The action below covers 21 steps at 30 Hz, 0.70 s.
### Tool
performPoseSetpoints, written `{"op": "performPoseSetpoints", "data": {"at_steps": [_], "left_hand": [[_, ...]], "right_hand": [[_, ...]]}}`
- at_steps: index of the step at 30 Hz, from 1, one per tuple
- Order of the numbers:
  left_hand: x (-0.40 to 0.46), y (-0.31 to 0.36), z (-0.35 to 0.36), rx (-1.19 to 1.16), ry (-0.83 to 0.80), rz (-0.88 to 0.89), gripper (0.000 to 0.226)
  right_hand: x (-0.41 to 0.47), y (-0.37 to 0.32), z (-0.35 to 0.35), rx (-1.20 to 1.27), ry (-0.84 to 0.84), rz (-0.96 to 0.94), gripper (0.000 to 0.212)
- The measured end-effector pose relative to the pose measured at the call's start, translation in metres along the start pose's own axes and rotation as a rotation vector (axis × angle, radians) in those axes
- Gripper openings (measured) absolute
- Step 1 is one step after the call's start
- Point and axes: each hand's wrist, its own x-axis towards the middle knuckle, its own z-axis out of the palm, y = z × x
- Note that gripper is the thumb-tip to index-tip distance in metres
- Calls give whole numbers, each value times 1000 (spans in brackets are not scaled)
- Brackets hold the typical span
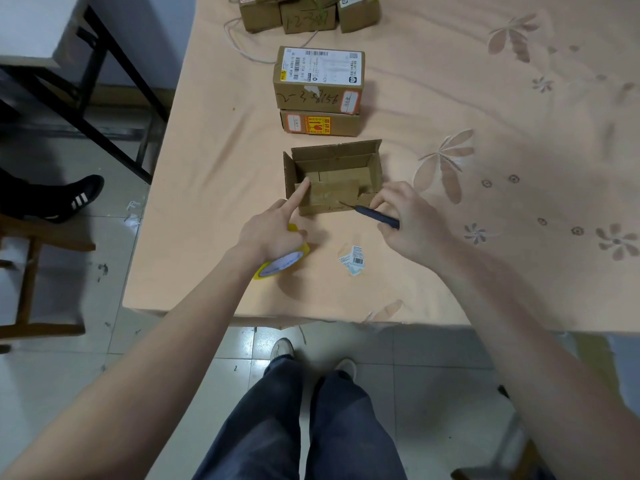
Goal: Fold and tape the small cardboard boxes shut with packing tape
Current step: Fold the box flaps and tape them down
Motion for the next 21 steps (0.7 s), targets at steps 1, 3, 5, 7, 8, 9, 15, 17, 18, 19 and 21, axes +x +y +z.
{"op": "performPoseSetpoints", "data": {"at_steps": [1,3,5,7,8,9,15,17,18,19,21], "left_hand": [[0,0,0,-2,-5,7,87],[0,0,-1,-14,-6,11,86],[1,-1,-1,-20,-3,11,85],[2,-2,-1,-23,-4,10,84],[2,-2,-2,-26,-4,11,84],[2,-2,-2,-29,-3,12,83],[4,-2,-3,-40,10,21,83],[5,-2,-3,-46,3,21,84],[6,-1,-3,-53,1,22,84],[6,-1,-3,-58,1,24,84],[8,0,-3,-68,6,31,85]], "right_hand": [[-1,0,0,9,23,10,25],[-1,-4,2,34,81,53,27],[6,-13,3,108,163,91,26],[18,-25,6,179,196,96,29],[26,-30,8,177,187,95,32],[34,-34,11,168,163,99,35],[68,-45,40,156,-25,190,50],[71,-42,49,121,-35,222,39],[72,-41,52,112,-22,237,30],[73,-41,54,103,-4,247,22],[75,-41,55,65,18,243,15]]}}
